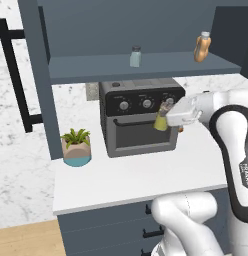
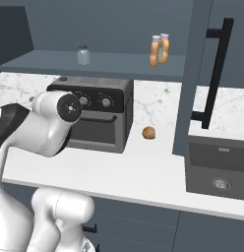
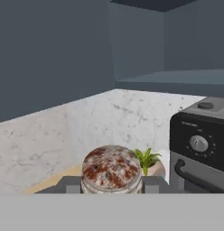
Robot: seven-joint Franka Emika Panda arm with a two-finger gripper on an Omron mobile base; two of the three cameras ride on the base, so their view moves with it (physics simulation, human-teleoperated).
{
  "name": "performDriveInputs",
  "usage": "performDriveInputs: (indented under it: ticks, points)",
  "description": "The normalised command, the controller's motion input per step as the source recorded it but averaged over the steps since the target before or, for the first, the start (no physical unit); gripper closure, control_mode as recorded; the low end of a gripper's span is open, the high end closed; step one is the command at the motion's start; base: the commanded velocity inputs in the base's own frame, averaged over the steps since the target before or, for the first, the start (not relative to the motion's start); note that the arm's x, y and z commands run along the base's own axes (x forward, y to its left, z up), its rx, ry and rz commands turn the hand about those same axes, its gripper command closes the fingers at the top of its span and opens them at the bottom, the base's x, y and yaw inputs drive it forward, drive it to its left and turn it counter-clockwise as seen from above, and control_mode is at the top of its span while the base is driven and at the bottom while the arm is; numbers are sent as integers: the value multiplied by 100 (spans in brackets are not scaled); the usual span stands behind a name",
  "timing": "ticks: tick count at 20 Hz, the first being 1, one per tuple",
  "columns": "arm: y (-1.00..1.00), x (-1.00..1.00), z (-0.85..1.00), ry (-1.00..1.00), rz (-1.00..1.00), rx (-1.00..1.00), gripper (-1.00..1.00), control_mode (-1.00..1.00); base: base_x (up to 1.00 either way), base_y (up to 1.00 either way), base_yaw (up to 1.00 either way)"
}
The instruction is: Put the shaker and condiment bottle from the counter next to their counterparts in the cabinet.
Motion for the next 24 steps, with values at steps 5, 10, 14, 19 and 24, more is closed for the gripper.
performDriveInputs:
  ticks: [5, 10, 14, 19, 24]
  points:
    - [-16, 19, 91, 2, -31, -7, 100, -100, 0, 0, 0]
    - [-22, 31, 65, -13, -25, -12, 100, -100, 0, 0, 0]
    - [-31, 9, 19, -23, -14, -6, 100, -100, 0, 0, 0]
    - [-55, 2, -1, -17, -1, 2, 100, -100, 0, 0, 0]
    - [-24, 20, 4, -31, 1, 0, 100, -100, 0, 0, 0]
